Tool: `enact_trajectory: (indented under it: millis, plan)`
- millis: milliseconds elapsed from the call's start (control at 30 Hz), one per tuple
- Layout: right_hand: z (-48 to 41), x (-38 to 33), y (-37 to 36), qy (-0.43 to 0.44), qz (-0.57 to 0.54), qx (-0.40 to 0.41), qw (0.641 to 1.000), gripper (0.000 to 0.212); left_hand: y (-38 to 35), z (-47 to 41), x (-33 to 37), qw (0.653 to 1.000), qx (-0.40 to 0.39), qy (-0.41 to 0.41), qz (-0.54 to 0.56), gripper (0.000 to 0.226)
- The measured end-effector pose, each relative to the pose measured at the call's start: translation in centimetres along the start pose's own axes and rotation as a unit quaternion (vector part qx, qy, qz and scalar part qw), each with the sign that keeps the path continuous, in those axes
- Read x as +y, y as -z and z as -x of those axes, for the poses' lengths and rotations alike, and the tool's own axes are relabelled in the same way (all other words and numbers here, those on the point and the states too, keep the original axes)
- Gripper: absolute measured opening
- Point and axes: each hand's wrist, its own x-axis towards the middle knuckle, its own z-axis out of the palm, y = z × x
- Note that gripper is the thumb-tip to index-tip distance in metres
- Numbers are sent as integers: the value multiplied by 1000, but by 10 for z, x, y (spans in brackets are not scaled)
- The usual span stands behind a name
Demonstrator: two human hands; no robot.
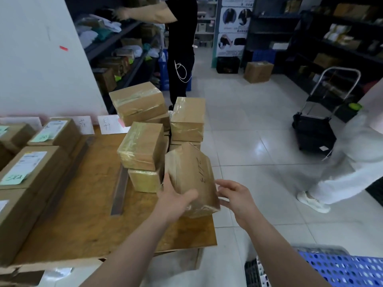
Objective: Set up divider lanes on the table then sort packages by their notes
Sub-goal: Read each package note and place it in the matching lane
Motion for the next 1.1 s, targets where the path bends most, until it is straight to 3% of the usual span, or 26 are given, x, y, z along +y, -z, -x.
enact_trajectory:
  millis: [133,267,367,467,700,800,933,1100]
  plan:
    - [4,5,14,-31,-53,-29,998,33,-1,11,-17,985,-56,6,165,101]
    - [8,11,15,-84,-89,-141,982,42,-9,21,-29,937,-108,39,329,51]
    - [11,11,13,-90,-117,-159,976,40,-11,24,-37,915,-108,70,383,43]
    - [13,11,14,-50,-103,-117,986,29,-11,25,-41,927,-73,64,361,35]
    - [17,12,20,-4,-41,-96,994,52,-16,25,-43,975,-39,36,217,52]
    - [18,12,20,-12,-33,-104,994,51,-19,26,-44,971,-52,37,230,61]
    - [22,12,16,-22,-18,-145,989,33,-17,29,-48,970,-75,19,232,81]
    - [24,16,-4,-50,5,-174,984,51,-8,38,-59,968,-67,37,238,83]
